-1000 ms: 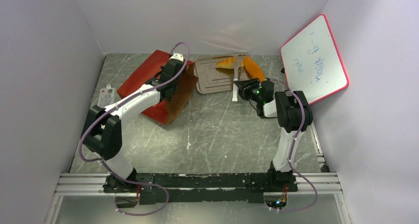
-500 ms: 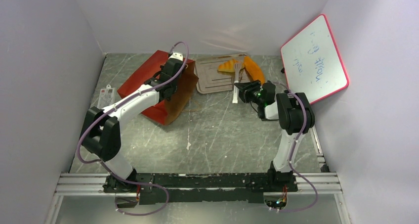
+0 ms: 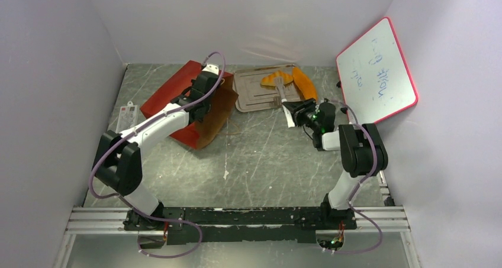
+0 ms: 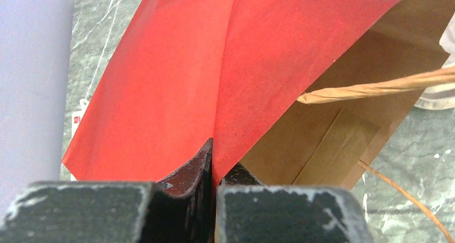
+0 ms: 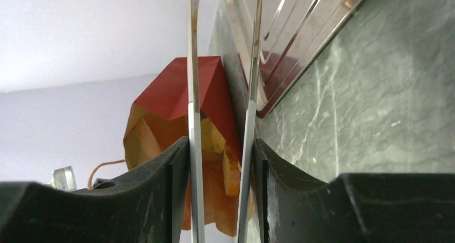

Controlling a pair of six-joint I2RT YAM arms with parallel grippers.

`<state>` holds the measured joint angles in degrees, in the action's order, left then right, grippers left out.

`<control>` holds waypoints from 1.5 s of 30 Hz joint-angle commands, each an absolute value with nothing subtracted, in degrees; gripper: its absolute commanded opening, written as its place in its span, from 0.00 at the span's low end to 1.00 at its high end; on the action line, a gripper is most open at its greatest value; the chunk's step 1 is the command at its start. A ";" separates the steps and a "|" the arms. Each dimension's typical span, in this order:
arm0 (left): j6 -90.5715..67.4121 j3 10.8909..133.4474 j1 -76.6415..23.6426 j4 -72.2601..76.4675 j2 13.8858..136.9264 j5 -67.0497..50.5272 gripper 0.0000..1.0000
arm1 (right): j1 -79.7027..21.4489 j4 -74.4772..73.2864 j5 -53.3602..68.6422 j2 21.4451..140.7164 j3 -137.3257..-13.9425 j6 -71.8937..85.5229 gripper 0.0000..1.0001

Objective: Take the fake bread out of the paper bag
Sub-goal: Place the fake bread in the container, then take out the fake bread from the paper bag.

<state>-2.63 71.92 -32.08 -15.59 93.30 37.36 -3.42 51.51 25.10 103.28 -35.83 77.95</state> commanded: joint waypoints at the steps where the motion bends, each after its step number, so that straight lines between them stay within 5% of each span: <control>1: -0.59 70.05 -32.60 -12.01 89.92 35.95 0.07 | -2.99 49.70 25.38 96.92 -33.31 74.95 0.46; 11: 2.87 63.35 -32.61 -7.74 84.03 32.30 0.07 | -6.39 37.31 26.77 81.57 -31.15 67.97 0.45; 22: 5.06 57.70 -32.60 -3.72 78.67 28.09 0.07 | -22.05 22.07 21.03 66.68 -32.50 62.93 0.45; 32: 5.60 59.22 -32.56 -4.76 78.75 28.68 0.07 | -39.45 21.24 14.60 65.85 -32.58 64.03 0.45; 45: 6.46 59.33 -32.60 -3.49 77.64 27.44 0.07 | -46.69 26.33 18.53 76.35 -34.28 67.24 0.45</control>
<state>6.04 57.71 -32.21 -6.96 79.85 29.43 -45.67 21.02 16.29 72.53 -32.67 64.75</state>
